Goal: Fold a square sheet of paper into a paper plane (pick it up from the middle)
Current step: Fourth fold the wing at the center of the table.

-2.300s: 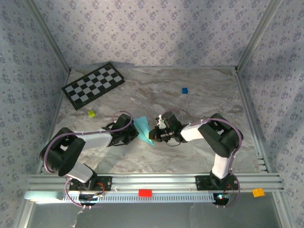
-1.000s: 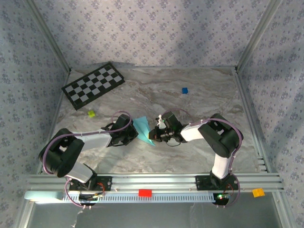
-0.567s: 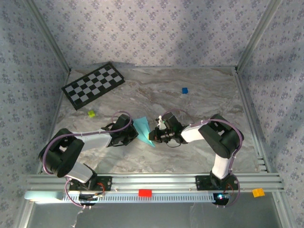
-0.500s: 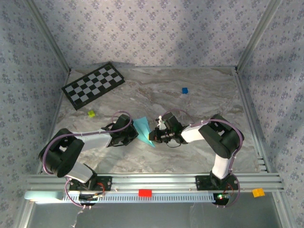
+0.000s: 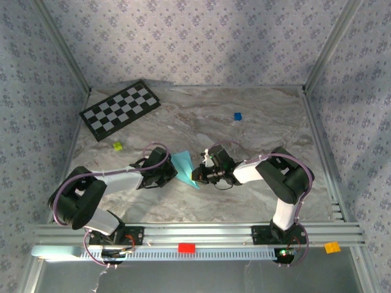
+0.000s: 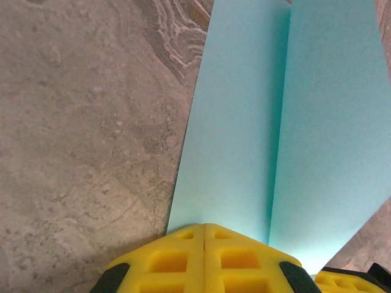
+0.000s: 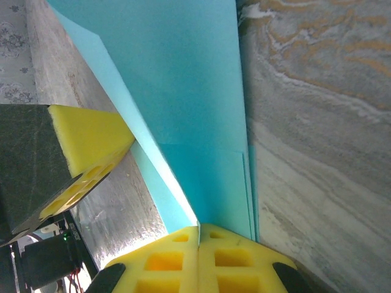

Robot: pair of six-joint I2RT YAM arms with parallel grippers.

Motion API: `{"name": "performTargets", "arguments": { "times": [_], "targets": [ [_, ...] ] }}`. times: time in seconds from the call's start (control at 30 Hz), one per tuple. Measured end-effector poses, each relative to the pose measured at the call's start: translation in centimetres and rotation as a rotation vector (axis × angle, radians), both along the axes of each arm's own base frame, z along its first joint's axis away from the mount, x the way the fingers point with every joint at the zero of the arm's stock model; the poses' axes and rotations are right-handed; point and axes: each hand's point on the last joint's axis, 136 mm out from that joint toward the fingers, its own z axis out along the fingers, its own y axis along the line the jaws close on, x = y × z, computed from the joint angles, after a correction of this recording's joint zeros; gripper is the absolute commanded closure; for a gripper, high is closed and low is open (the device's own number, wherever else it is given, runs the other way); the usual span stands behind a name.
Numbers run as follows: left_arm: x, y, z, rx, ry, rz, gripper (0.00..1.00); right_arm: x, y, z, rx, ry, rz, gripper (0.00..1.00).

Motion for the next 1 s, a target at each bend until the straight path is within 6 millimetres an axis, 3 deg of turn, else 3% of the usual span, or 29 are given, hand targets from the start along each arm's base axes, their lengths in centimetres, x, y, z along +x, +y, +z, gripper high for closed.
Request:
{"name": "performTargets", "arguments": {
  "times": [1.0],
  "targets": [
    [-0.21,0.08,-0.22,0.006,0.008,-0.002,1.00,0.08,-0.59,0.08,-0.005,-0.003,-0.042,1.00]
  ]
}}
